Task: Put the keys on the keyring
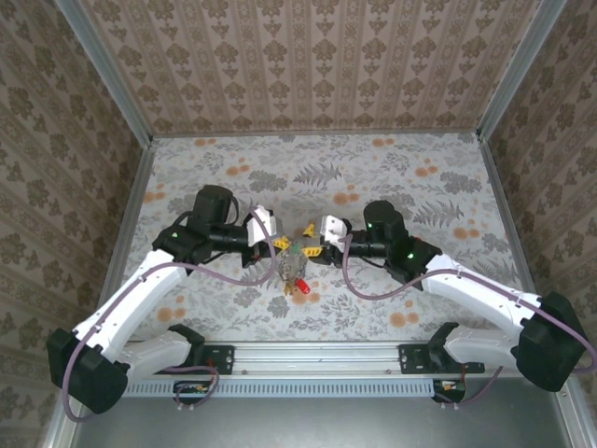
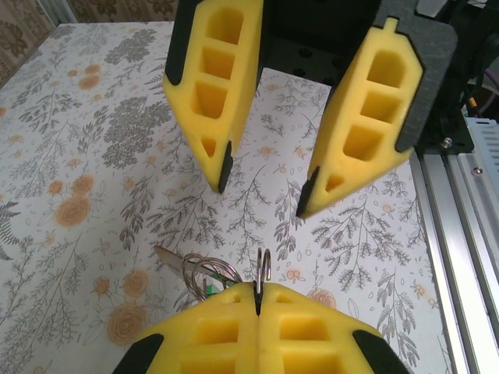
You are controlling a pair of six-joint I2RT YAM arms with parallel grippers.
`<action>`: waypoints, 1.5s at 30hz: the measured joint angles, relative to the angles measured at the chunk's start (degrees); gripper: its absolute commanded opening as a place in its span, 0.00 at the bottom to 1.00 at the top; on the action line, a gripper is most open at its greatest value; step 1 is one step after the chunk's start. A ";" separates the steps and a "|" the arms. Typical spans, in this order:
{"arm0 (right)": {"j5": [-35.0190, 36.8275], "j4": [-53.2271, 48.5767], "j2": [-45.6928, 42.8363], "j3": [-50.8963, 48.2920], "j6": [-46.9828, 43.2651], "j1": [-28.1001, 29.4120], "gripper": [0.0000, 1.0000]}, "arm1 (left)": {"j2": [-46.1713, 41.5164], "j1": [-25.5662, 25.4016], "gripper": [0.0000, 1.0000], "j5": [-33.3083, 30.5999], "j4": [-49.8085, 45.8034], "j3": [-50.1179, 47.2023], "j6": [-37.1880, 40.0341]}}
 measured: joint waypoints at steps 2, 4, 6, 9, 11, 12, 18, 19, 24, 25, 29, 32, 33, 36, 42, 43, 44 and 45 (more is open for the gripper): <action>0.00 -0.59 0.96 1.20 -0.72 0.50 0.36 | 0.63 -0.28 0.00 0.17 -0.13 0.48 0.24; -0.02 -1.20 1.88 1.95 -1.57 0.76 0.35 | 1.18 -0.33 0.00 0.22 -0.26 0.70 0.50; -0.04 -2.19 2.75 2.69 -1.97 0.76 0.33 | 1.53 -0.33 0.00 0.24 -0.63 0.83 0.72; -0.09 -2.97 3.72 3.48 -2.58 0.76 0.22 | 1.73 -0.31 0.00 0.31 -0.96 0.92 1.03; -0.07 -3.54 3.91 3.61 -2.75 0.87 0.21 | 1.70 -0.33 0.00 0.44 -1.03 0.94 1.05; -0.11 -3.69 3.93 3.63 -2.86 0.87 0.21 | 1.70 -0.33 0.00 0.46 -1.03 0.94 1.05; -0.39 -3.82 4.00 3.63 -2.73 0.94 0.19 | 1.70 -0.33 0.00 1.25 -1.01 0.94 1.05; -0.48 -3.82 4.04 3.63 -2.56 0.98 0.16 | 1.70 -0.31 0.00 1.31 -1.01 0.94 1.05; -1.22 -3.80 4.31 3.63 -1.64 0.98 0.06 | 1.70 -0.31 0.00 1.44 -0.96 0.94 1.03; -1.36 -3.78 4.31 3.63 -1.53 0.98 0.02 | 1.70 -0.31 0.00 1.44 -0.96 0.94 1.03; -1.53 -3.50 4.31 3.63 -0.22 0.96 0.00 | 1.64 -0.31 0.05 1.40 -0.87 0.94 1.03; -1.77 -1.86 4.28 3.13 1.40 0.85 0.00 | 1.31 -0.31 0.21 1.22 -0.22 0.87 0.76; -1.79 -1.29 4.31 2.80 1.84 0.85 0.00 | 1.14 -0.31 0.22 1.29 0.24 0.83 0.46; -1.79 0.85 4.28 1.33 3.65 0.44 0.00 | 0.46 -0.31 0.22 1.25 1.20 0.50 -0.02; -1.79 2.97 3.98 0.09 5.86 -0.17 0.00 | 0.35 -0.31 0.27 1.25 1.84 -0.37 -0.09; -1.79 3.32 3.76 -0.07 5.95 -0.22 0.00 | 0.35 -0.31 0.28 1.22 1.95 -0.50 -0.22; -1.79 3.39 3.61 -0.09 6.05 -0.22 0.00 | 0.35 -0.31 0.28 1.22 1.97 -0.59 -0.31; -1.79 3.50 3.39 -0.15 6.10 -0.22 0.00 | 0.35 -0.31 0.28 1.20 2.01 -0.76 -0.33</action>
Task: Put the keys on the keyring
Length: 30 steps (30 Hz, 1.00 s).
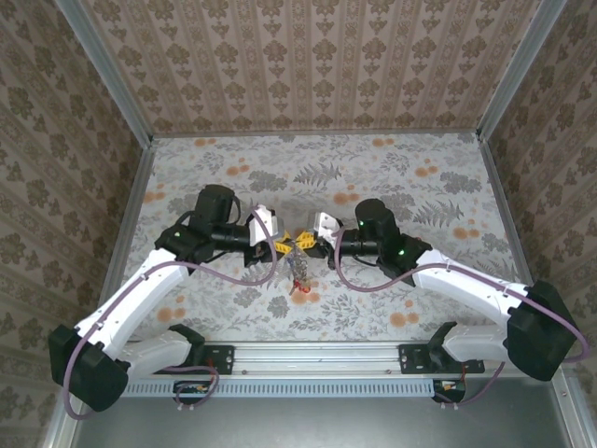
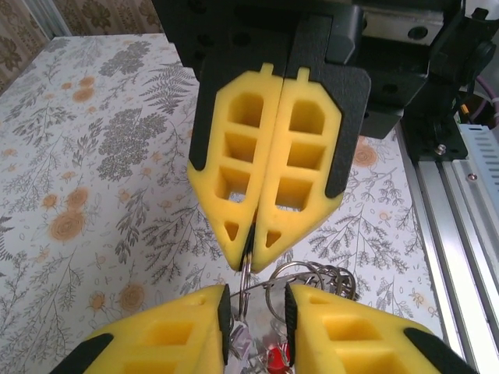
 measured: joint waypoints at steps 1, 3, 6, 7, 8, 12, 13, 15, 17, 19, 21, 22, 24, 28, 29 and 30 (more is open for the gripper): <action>0.00 0.24 -0.15 -0.07 0.02 0.00 0.00 | 0.00 0.00 0.28 0.02 0.02 -0.20 0.02; 0.00 0.37 -0.37 -0.11 0.02 0.00 0.00 | 0.02 0.00 0.27 0.02 0.04 -0.59 0.00; 0.00 0.68 -0.39 -0.11 0.07 0.00 0.00 | 0.02 0.02 0.25 0.07 0.46 -0.87 -0.02; 0.00 0.72 -0.39 -0.11 0.13 0.00 0.00 | 0.11 0.04 0.23 0.09 0.70 -0.87 -0.04; -0.02 0.72 -0.39 -0.11 0.22 0.00 0.00 | 0.20 0.04 0.22 0.11 1.03 -0.87 -0.15; -0.22 0.72 -0.39 -0.11 0.24 0.00 0.00 | 0.66 0.04 0.16 0.74 2.58 -0.90 -0.76; -0.35 0.72 -0.39 -0.11 0.24 0.00 0.00 | 0.68 0.07 0.14 0.79 2.84 -0.90 -0.85; -0.52 0.72 -0.39 -0.11 0.24 0.00 0.00 | 0.79 0.04 0.05 0.96 3.34 -0.90 -1.09; -0.61 0.76 -0.39 -0.15 0.46 -0.09 0.00 | 0.94 0.07 0.00 1.14 3.45 -0.90 -1.36; -0.74 0.90 -0.39 -0.22 0.81 -0.22 0.00 | 1.18 0.07 0.00 1.33 3.63 -0.90 -1.09; -0.81 0.87 -0.39 -0.33 0.90 -0.22 0.00 | 1.31 0.11 0.00 1.55 3.61 -0.90 -1.07; -0.81 0.87 -0.39 -0.37 0.87 -0.28 0.03 | 1.31 0.11 0.00 1.55 3.58 -0.90 -1.07; -0.79 0.94 -0.52 -0.55 0.87 -0.33 0.14 | 1.31 0.11 0.00 1.53 3.58 -0.92 -1.07; -0.61 1.33 -1.75 -1.53 0.22 -0.44 0.37 | 1.11 0.07 0.00 0.66 3.54 -1.16 -1.11; -0.61 1.49 -2.19 -1.75 0.20 -0.72 0.37 | 1.07 0.11 0.00 0.17 3.41 -1.20 -1.22; -0.74 1.70 -2.67 -2.01 0.42 -1.18 0.37 | 1.07 0.11 0.00 -0.22 3.39 -1.20 -1.22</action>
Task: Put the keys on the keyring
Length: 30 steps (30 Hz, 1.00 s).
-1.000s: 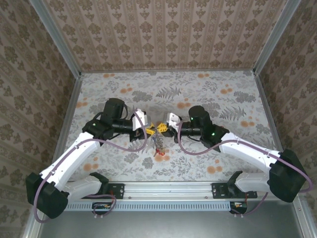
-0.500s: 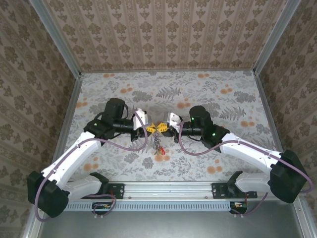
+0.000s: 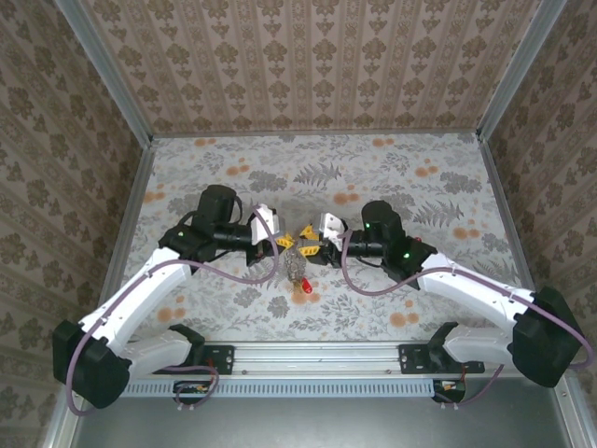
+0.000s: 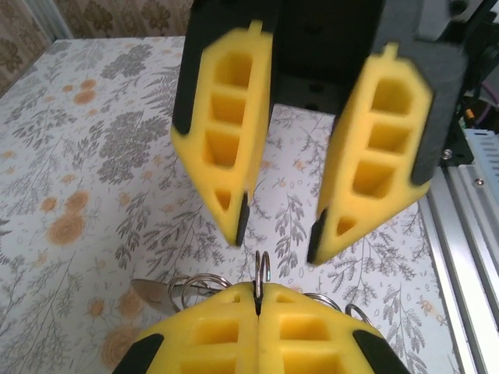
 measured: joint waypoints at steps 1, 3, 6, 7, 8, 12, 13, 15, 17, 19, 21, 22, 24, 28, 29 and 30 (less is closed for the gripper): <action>-0.26 0.74 -0.70 -0.48 0.87 -1.22 0.39 | 0.00 0.00 0.00 -0.46 0.00 0.00 -0.02; 0.31 3.23 -2.69 -2.38 3.32 -4.52 0.52 | -0.09 0.00 0.00 -1.42 -0.02 0.00 0.00; 6.73 3.69 -7.50 -5.73 6.78 -8.94 0.61 | -0.31 0.00 0.00 -3.48 -0.07 0.00 0.02; 10.38 2.64 -9.11 -5.88 8.11 -9.57 0.70 | -0.31 0.00 0.00 -4.13 -0.07 0.00 0.02; 14.19 1.77 -10.32 -5.81 10.16 -9.88 0.76 | -0.31 0.00 0.00 -4.74 -0.11 0.00 0.02; 30.18 -8.11 -12.74 -3.30 25.40 -13.51 0.72 | -0.31 0.00 0.00 -6.51 0.04 0.00 -0.02; 32.98 -12.24 -12.61 -1.95 29.99 -16.31 0.68 | -0.31 0.00 0.00 -6.97 0.59 -0.04 -0.02; 36.65 -20.48 -11.74 0.63 38.56 -23.26 0.64 | -0.04 0.13 0.00 -7.54 2.38 -0.09 -0.02; 38.58 -27.23 -9.73 2.40 44.65 -30.40 0.59 | 0.90 0.61 0.00 -7.65 4.17 -0.09 -0.04; 38.40 -32.24 -6.43 3.34 47.93 -35.21 0.54 | 2.10 1.22 0.00 -7.61 5.16 -0.09 -0.09; 37.20 -37.29 -1.46 4.92 50.25 -38.32 0.50 | 3.21 1.79 0.00 -7.63 5.73 -0.11 -0.48; 36.46 -39.52 1.64 5.95 51.10 -39.30 0.46 | 3.52 1.95 0.00 -7.65 6.38 -0.39 -0.94; 34.69 -42.53 7.54 7.43 51.98 -40.04 0.43 | 3.56 2.21 0.00 -7.34 7.30 -1.20 -1.68; 33.46 -46.60 14.95 7.98 51.89 -40.04 0.42 | 3.56 2.27 0.00 -6.99 7.63 -2.14 -2.73; 33.27 -47.34 15.72 7.98 51.87 -40.04 0.41 | 3.56 2.27 0.00 -6.84 7.96 -2.34 -3.10; 33.05 -47.67 16.02 7.96 51.82 -40.06 0.41 | 3.56 2.27 0.00 -6.71 8.09 -2.49 -3.39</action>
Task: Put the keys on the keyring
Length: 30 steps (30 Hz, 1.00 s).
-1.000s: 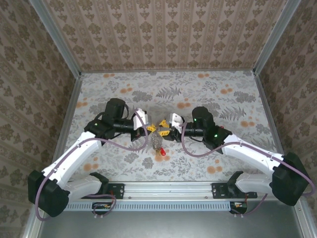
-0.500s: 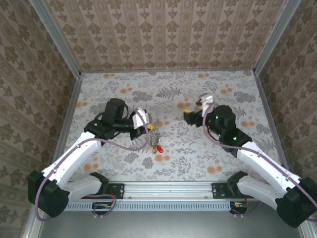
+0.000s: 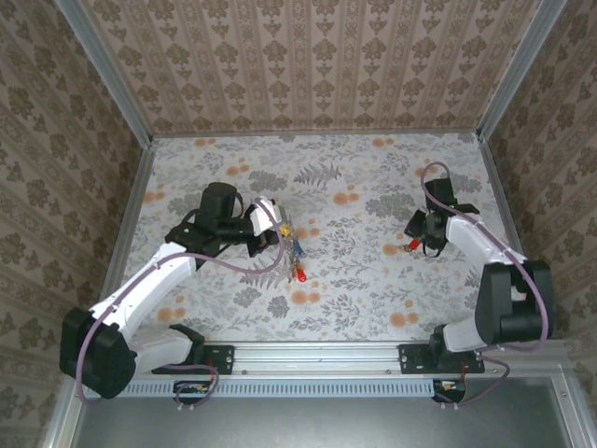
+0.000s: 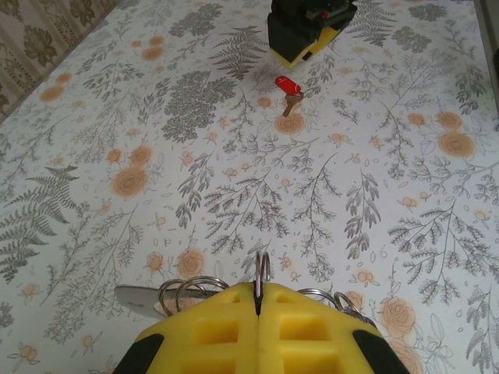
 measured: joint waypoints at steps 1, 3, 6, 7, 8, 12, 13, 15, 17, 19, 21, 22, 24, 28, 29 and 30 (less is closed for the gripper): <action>-0.24 -0.07 0.07 -0.13 -0.17 -0.02 0.40 | 0.00 0.00 0.00 0.22 0.24 -0.17 -0.17; -0.48 0.57 -0.15 -1.05 -0.63 -0.17 0.38 | 0.00 0.00 0.00 0.55 0.17 -0.37 -0.35; -1.05 1.62 -0.20 -3.52 -1.92 -0.83 0.37 | 0.00 0.00 0.00 0.57 0.07 -0.37 -0.26; -1.51 1.75 -0.11 -4.33 -2.40 -1.20 0.37 | 0.00 0.00 0.00 0.55 -0.07 -0.35 -0.07; -1.99 2.10 0.11 -4.92 -2.95 -1.49 0.37 | 0.00 0.07 0.00 0.52 -0.33 -0.35 0.20; -2.51 4.79 1.53 -6.12 -4.90 -1.84 0.37 | 0.00 0.42 0.00 0.07 -1.46 -0.35 1.27; -2.73 5.14 1.73 -6.12 -5.22 -1.84 0.37 | 0.00 0.55 0.00 0.00 -1.68 -0.35 1.51; -3.30 6.12 1.77 -6.10 -6.12 -1.84 0.36 | 0.00 0.63 0.00 -0.11 -1.81 -0.35 1.73; -3.65 6.64 1.84 -6.10 -7.02 -1.84 0.36 | 0.00 0.63 0.00 -0.13 -2.19 -0.35 1.97; -3.78 6.95 2.16 -6.03 -8.02 -1.84 0.36 | 0.00 0.66 0.00 -0.11 -2.45 -0.35 2.10; -4.04 7.28 2.60 -6.03 -8.98 -1.84 0.36 | 0.00 0.66 0.00 -0.11 -2.67 -0.35 2.10; -4.22 7.28 2.80 -6.03 -9.31 -1.84 0.36 | 0.00 0.66 0.00 -0.11 -2.71 -0.35 2.10; -4.83 7.30 3.21 -6.01 -9.79 -1.84 0.36 | 0.00 0.66 0.00 -0.11 -2.71 -0.35 2.10; -5.35 7.43 4.46 -5.62 -11.15 -1.84 0.26 | 0.00 0.66 0.00 0.11 -2.99 -0.35 2.34; -5.40 7.43 4.48 -5.57 -11.39 -1.92 0.25 | 0.00 0.66 0.00 0.17 -3.06 -0.35 2.40; -5.53 7.52 4.50 -5.57 -11.69 -2.03 0.22 | 0.00 0.66 0.00 0.26 -3.13 -0.35 2.51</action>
